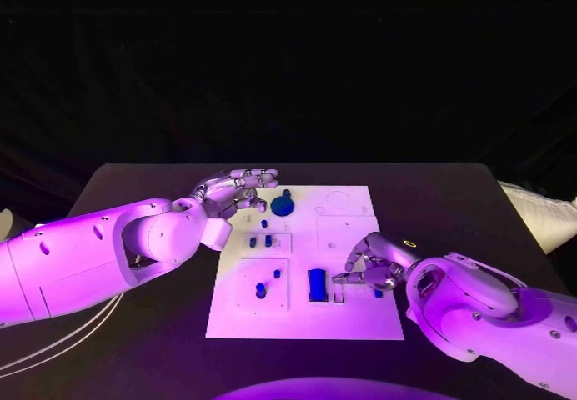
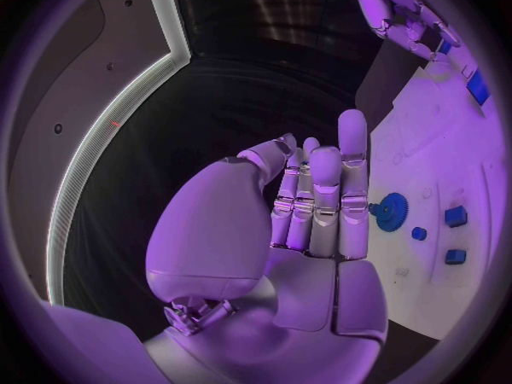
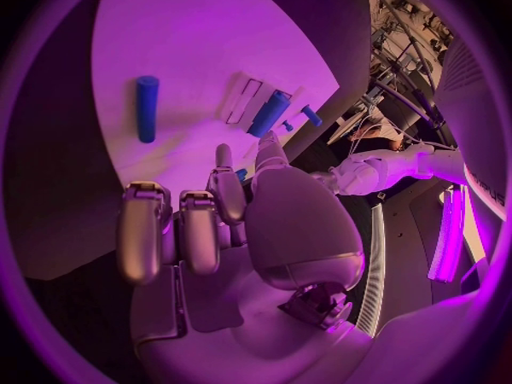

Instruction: Assemble the parts on the task board

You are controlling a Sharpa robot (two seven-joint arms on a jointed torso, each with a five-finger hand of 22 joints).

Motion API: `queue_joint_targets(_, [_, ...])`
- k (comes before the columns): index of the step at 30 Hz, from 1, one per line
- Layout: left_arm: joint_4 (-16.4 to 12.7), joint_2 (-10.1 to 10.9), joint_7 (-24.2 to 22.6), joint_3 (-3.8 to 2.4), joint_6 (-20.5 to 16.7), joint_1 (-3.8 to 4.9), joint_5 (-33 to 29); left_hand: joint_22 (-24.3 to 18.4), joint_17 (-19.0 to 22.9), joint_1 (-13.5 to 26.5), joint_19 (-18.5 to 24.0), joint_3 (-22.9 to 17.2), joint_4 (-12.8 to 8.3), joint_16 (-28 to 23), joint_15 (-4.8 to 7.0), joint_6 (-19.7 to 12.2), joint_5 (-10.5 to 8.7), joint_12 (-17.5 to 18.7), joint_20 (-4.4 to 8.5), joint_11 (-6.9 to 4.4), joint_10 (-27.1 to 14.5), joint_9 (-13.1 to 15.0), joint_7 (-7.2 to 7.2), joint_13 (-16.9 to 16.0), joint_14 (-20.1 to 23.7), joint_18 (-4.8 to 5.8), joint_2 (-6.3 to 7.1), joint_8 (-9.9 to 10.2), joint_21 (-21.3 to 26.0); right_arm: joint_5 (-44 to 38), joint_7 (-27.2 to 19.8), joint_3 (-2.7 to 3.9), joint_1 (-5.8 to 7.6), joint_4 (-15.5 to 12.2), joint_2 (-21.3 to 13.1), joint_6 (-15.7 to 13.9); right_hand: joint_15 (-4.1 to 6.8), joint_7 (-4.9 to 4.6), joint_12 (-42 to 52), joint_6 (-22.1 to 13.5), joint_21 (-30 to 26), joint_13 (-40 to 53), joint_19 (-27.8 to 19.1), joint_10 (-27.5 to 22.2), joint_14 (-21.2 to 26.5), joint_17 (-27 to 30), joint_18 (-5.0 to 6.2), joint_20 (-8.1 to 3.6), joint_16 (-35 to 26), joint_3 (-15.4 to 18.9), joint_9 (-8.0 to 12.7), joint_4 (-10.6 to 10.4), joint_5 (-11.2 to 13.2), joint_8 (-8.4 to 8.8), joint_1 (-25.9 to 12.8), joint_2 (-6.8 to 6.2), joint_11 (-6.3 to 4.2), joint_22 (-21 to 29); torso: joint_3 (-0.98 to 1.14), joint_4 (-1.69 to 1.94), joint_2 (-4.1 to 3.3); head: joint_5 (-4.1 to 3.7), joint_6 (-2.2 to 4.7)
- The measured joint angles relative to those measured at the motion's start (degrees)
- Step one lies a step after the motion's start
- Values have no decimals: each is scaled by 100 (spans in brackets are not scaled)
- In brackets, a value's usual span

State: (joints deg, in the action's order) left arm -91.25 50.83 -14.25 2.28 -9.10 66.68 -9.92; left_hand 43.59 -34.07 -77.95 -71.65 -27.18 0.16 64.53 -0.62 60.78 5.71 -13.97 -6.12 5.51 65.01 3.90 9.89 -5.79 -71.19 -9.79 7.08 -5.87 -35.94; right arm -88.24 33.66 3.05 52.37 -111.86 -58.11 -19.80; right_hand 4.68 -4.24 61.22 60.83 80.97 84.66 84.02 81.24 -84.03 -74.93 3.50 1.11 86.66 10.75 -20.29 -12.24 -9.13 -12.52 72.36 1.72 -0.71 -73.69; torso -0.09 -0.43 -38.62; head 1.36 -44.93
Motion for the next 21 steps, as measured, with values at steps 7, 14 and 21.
queue_joint_targets(7, [-8, 6, 2, 4, 0, -2, 0, 0, 0, 0, 0, 0, 0, 0, 0, 0, 0, 0, 0, 0, 0, 0, 0, 0, 0, -1, 0, 0, 0, 239, -76, 9, 138, -47, -590, -163, -51, -64, -151, -104, -22, -27, -2, -30, -9, 0, 0, 57, 0, -75, 188, 75, -309, 214, 335, 106, 74, -7, -3, -21, 4, -90, 15])
queue_joint_targets(14, [-18, 6, 4, 8, 2, -3, 0, 0, 0, 0, 0, 0, 0, 0, 0, 0, 0, 0, 0, 0, 0, 0, 0, 0, 0, -1, 0, 0, 0, -35, -114, -27, 128, 43, -754, -159, -50, -35, -390, 113, -22, -1541, -22, -68, -11, 1, 1, 77, -36, -86, 252, 86, -386, 243, 501, 235, 71, 18, 8, -70, 7, -172, 41])
queue_joint_targets(21, [-18, 0, 4, 8, 5, -8, 0, 0, 0, 0, 0, 0, 0, 0, -1, 0, 0, 0, 0, 0, 0, 0, 0, 1, 0, -1, 0, 0, 0, -349, -115, -49, 23, 104, -707, -32, -49, 44, -543, 367, -68, -1693, -22, -110, -10, 1, 1, 77, -78, -8, 238, -58, -409, 242, 445, 179, 28, 56, 18, -85, 11, -186, 48])
